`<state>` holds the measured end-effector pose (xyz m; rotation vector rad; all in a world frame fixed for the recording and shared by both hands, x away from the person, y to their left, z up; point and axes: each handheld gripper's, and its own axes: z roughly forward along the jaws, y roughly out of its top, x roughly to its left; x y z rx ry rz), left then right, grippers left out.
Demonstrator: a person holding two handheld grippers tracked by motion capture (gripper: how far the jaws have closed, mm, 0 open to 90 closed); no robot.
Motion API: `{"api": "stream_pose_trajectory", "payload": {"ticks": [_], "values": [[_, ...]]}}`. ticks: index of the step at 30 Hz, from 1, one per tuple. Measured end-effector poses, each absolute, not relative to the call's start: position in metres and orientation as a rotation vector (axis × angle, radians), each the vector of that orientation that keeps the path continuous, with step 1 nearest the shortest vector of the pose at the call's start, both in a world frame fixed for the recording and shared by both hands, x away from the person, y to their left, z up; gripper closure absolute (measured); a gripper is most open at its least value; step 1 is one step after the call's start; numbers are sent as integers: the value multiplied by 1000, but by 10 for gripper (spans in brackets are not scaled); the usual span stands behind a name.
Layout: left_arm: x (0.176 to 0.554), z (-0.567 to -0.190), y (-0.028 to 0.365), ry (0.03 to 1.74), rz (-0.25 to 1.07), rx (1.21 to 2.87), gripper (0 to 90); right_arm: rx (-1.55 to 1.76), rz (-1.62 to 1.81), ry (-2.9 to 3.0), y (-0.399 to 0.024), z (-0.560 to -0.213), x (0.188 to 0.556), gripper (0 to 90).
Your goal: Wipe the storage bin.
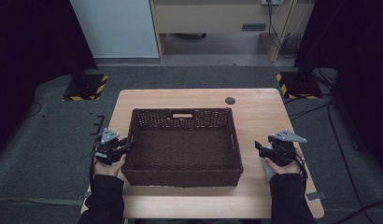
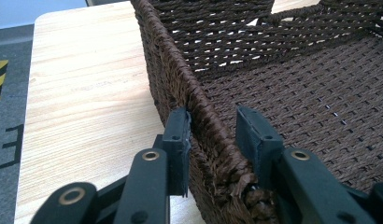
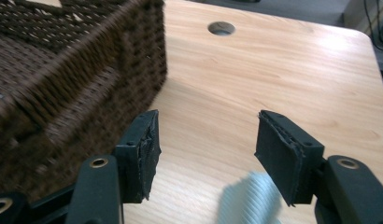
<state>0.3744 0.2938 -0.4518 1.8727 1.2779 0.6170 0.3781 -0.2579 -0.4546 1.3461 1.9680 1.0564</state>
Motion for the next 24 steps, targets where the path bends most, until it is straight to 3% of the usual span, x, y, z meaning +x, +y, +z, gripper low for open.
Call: {"api": "stream_pose_trajectory", "payload": {"ticks": [24], "values": [[374, -452, 294, 1278, 618, 1874, 648, 1460, 928, 2042, -288, -495, 343, 551]]}}
